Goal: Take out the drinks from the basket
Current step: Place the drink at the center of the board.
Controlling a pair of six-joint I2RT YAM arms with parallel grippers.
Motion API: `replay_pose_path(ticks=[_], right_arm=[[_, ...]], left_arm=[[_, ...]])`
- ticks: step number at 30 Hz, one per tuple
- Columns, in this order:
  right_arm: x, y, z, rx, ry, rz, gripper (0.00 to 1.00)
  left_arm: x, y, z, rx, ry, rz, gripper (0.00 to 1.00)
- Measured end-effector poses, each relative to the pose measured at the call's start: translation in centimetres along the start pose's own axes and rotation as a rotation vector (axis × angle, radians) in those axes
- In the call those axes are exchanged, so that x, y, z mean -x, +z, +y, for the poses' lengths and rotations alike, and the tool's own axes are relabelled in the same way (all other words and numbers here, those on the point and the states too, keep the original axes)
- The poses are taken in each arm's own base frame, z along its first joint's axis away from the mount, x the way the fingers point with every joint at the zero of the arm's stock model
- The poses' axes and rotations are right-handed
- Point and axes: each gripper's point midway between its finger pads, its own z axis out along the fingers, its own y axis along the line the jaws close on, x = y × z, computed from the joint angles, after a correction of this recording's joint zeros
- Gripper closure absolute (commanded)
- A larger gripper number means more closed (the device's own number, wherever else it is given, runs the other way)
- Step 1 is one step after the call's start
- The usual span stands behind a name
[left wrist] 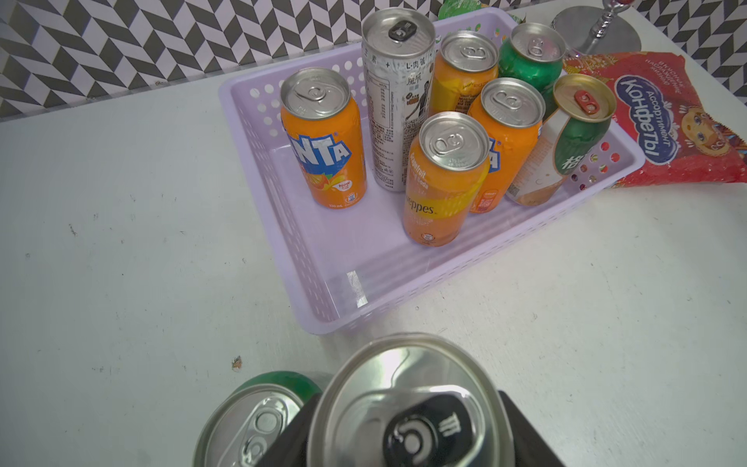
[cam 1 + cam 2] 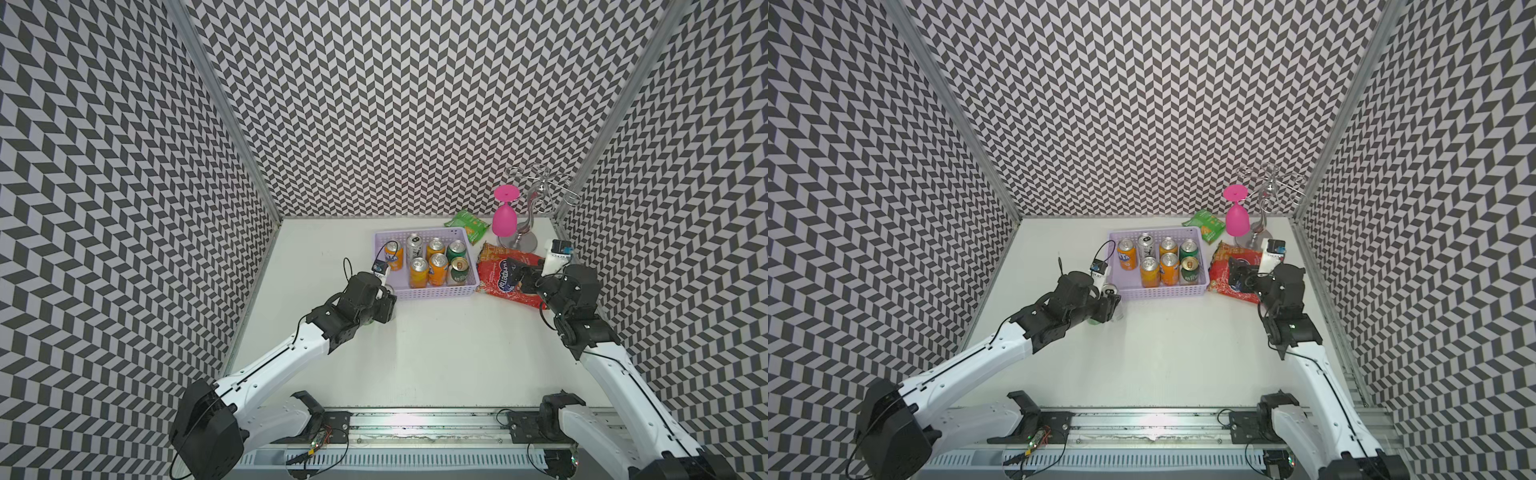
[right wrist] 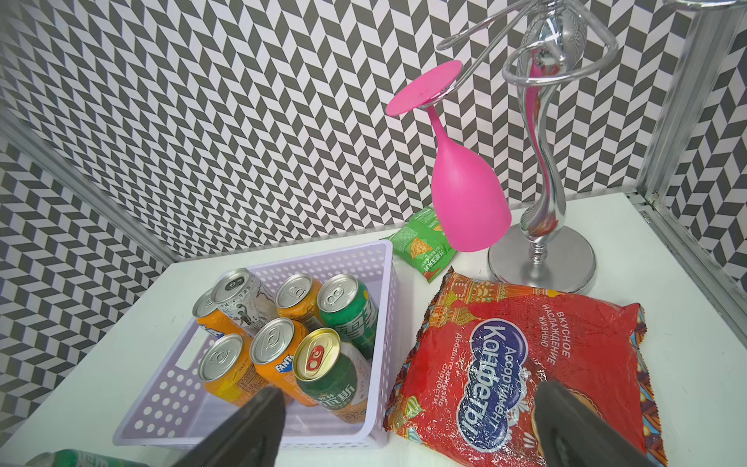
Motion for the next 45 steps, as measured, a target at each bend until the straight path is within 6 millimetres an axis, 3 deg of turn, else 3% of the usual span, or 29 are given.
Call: replay_pose_path(ticks=[7, 16, 23, 34, 40, 45], right_arm=[[0.0, 0.0, 0.0, 0.0, 0.0, 0.0, 0.0], [0.0, 0.0, 0.0, 0.0, 0.0, 0.0, 0.0], [0.0, 0.0, 0.0, 0.0, -0.001, 0.0, 0.01], [0.0, 0.0, 0.0, 0.0, -0.001, 0.0, 0.0], [0.0, 0.0, 0.0, 0.0, -0.001, 0.0, 0.0], [0.0, 0.0, 0.0, 0.0, -0.001, 0.0, 0.0]], left_arm=[[0.4, 1.2, -0.1, 0.004, -0.002, -0.02, 0.52], [-0.9, 3.3, 0.1, 0.03, 0.009, 0.024, 0.5], [-1.4, 3.8, 0.3, 0.042, 0.01, 0.028, 0.45], [-0.7, 4.1, 0.3, 0.045, 0.011, -0.007, 0.2], [-0.1, 3.7, 0.2, 0.041, 0.014, -0.028, 0.13], [1.6, 2.7, 0.1, 0.036, 0.016, -0.06, 0.08]])
